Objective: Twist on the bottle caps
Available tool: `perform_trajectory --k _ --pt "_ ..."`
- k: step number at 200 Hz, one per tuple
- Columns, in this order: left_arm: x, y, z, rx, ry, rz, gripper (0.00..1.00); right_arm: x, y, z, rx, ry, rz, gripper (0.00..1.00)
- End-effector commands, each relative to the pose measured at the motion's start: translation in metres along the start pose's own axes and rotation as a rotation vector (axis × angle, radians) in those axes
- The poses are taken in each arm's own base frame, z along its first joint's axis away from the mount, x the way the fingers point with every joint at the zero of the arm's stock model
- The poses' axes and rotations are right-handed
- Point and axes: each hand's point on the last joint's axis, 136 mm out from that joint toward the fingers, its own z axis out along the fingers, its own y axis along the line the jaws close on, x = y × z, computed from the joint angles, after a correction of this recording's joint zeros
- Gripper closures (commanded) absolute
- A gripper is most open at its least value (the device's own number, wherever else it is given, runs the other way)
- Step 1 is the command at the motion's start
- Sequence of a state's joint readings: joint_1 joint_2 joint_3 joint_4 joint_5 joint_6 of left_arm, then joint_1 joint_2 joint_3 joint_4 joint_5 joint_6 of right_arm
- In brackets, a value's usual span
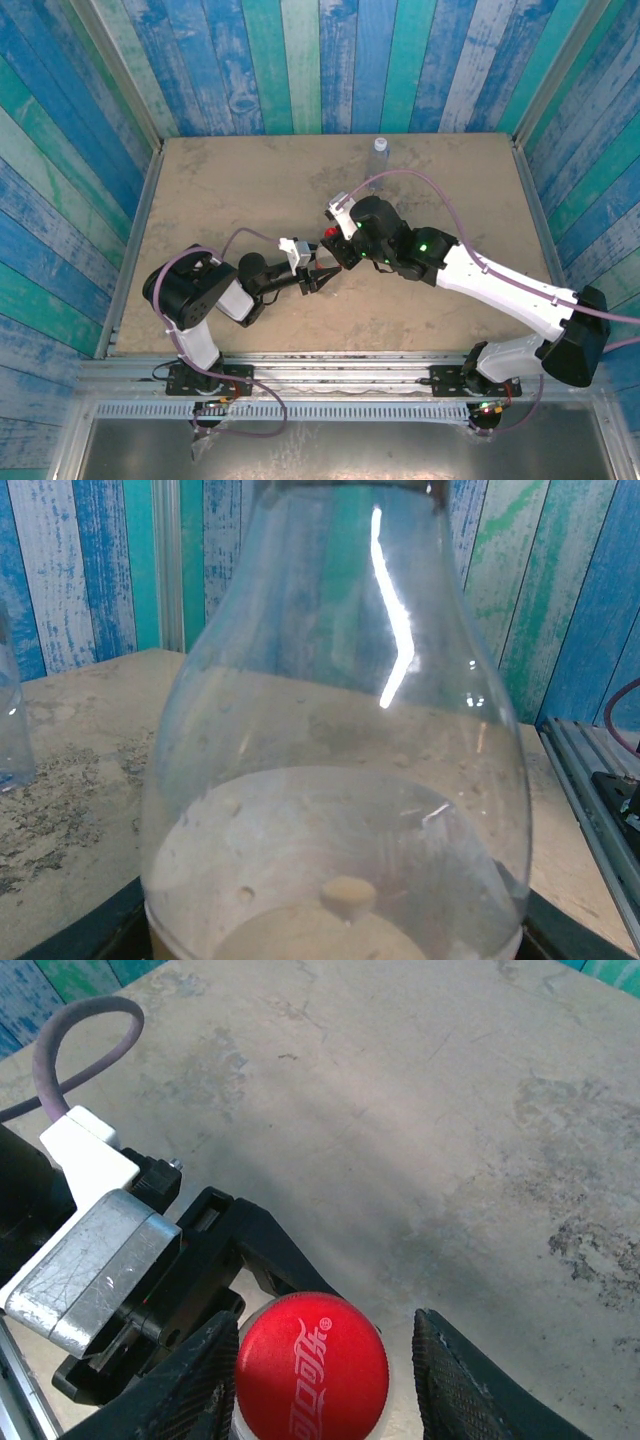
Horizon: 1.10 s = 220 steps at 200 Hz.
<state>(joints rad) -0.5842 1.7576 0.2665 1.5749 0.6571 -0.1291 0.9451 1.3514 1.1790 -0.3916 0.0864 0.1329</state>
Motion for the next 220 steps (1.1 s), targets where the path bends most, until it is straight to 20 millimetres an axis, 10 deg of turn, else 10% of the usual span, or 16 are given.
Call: perform_trajectory --k 1,93,220 --pt "0.025 -0.002 -0.004 0.006 0.082 -0.053 0.39 -0.005 0.001 -0.003 0.002 0.0 -0.004 0.48" --pt "0.026 -0.002 -0.004 0.003 0.083 -0.057 0.39 -0.021 0.007 -0.025 -0.042 -0.06 -0.005 0.21" --pt "0.029 -0.003 -0.009 -0.014 0.087 -0.045 0.39 -0.043 -0.023 -0.034 -0.022 -0.095 0.165 0.32"
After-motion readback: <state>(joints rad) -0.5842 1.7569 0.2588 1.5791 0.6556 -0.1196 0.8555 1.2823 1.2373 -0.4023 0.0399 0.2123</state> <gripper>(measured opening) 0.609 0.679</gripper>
